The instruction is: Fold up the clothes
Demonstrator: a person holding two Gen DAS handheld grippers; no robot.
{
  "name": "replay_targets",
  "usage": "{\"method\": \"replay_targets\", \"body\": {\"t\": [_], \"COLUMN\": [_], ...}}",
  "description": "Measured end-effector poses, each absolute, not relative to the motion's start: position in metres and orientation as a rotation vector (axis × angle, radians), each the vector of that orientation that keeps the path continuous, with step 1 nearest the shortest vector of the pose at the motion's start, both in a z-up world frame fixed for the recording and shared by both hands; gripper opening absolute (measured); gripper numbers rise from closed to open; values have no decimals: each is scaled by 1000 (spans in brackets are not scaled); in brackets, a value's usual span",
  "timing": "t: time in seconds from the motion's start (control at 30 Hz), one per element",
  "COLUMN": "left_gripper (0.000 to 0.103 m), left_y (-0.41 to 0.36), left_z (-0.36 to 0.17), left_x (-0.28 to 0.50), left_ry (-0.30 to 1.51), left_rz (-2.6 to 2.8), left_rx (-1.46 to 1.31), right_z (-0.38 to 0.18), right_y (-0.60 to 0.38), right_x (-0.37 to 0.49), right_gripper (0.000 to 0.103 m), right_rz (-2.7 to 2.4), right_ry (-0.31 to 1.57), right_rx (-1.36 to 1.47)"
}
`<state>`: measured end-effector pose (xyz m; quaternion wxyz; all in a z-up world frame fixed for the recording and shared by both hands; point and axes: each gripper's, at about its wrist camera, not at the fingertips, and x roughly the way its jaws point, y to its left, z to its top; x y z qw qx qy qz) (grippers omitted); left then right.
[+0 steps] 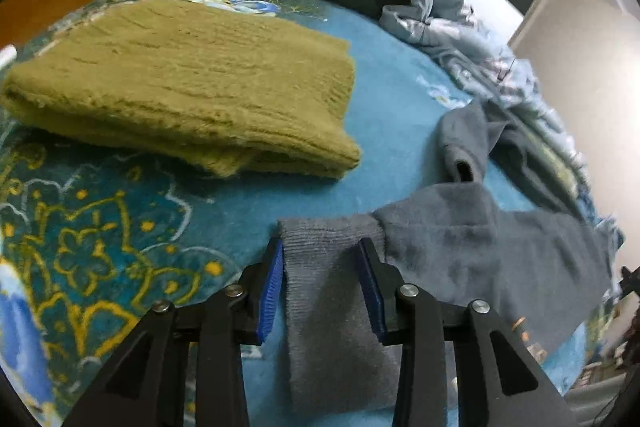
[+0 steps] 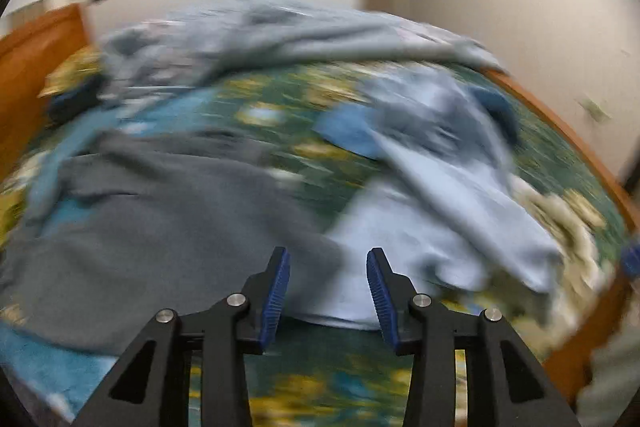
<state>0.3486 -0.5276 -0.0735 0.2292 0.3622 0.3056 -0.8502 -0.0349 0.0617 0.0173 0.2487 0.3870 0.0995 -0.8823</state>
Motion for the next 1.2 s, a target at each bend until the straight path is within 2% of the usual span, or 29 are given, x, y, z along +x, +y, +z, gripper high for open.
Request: {"method": "replay_targets", "body": {"t": [0.1,0.2,0.27,0.5,0.67,0.73,0.87,1.0,1.13,1.17,1.2], "left_gripper": [38,30,28,28,29,29,29,29,28,24,4], "left_y": [-526,-524,-523,-523,-527,-529,-531,-530,-525,-522,-519], "left_z": [-71,-67,-65,-73,-80,-81,-79,-79,-75,-74,-71], "left_x": [354,361,364,360,361,363,362,356,355,356,356], "left_ry": [888,926,948,905,970,1000,1015,1010,1007,1007,1003], "left_rz": [-2379,-2404,-2418,-2409,-2413,-2416,-2418,-2431,-2467,-2482,-2495], "left_rx": [928,846,819,893,863,855,856,870,837,817,798], "right_z": [19,5,-8,-40,-52,-55,-38,4,8,7,8], "right_y": [-15,-101,-151,-221,-228,-229,-224,-205,-202,-201,-199], "right_x": [-15,6,16,34,43,47,50,36,19,18,19], "right_gripper": [44,44,40,39,10,6,5,5,5,5,5], "right_rz": [-2121,-1867,-1747,-1609,-1567,-1560,-1578,-1678,-1744,-1746,-1743], "right_ry": [339,473,569,808,919,955,905,737,711,700,680], "right_rx": [950,872,846,799,764,746,705,639,684,693,695]}}
